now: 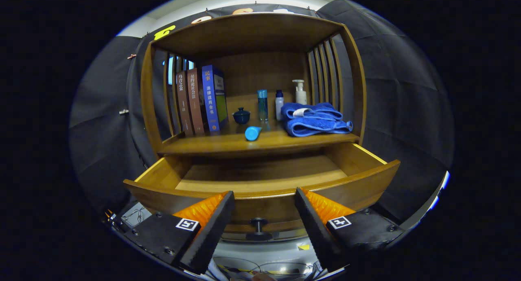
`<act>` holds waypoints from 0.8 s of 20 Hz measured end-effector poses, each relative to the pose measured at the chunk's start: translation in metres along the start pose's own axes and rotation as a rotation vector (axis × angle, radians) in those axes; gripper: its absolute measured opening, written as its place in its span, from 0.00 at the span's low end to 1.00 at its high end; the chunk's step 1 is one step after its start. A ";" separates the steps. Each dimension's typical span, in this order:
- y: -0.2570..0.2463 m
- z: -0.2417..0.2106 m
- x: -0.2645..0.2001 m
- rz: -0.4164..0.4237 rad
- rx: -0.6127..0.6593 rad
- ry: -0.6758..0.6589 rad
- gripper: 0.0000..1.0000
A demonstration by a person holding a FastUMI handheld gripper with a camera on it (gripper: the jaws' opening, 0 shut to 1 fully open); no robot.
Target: Pull open the drawer, take out the items inside it, and place them on the countertop above the cabinet.
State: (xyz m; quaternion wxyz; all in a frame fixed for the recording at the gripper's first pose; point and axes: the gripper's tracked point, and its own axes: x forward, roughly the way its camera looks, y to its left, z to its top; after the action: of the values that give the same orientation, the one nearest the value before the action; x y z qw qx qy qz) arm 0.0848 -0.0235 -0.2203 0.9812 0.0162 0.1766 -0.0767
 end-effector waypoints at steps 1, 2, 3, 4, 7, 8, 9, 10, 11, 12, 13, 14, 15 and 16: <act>0.003 0.004 0.013 0.005 0.011 -0.007 1.00; 0.002 0.007 0.022 0.003 0.020 -0.008 0.99; 0.002 0.009 0.033 0.002 0.023 -0.010 1.00; 0.003 0.012 0.041 0.002 0.024 -0.013 0.99; 0.004 0.018 0.065 0.008 0.029 -0.013 1.00; 0.004 0.020 0.072 0.010 0.032 -0.012 0.99; 0.004 0.022 0.079 0.011 0.034 -0.011 0.99; 0.005 0.024 0.086 0.010 0.037 -0.010 0.99; 0.005 0.025 0.090 0.010 0.037 -0.007 0.99; 0.005 0.027 0.095 0.009 0.035 -0.005 0.99; 0.005 0.027 0.099 0.008 0.031 -0.004 0.99; 0.005 0.028 0.102 0.008 0.027 -0.005 0.99; 0.005 0.029 0.105 0.007 0.023 -0.006 0.99; 0.006 0.029 0.107 0.004 0.016 -0.008 0.99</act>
State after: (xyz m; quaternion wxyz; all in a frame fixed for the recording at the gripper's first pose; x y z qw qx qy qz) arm 0.1943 -0.0351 -0.2303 0.9818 0.0243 0.1721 -0.0764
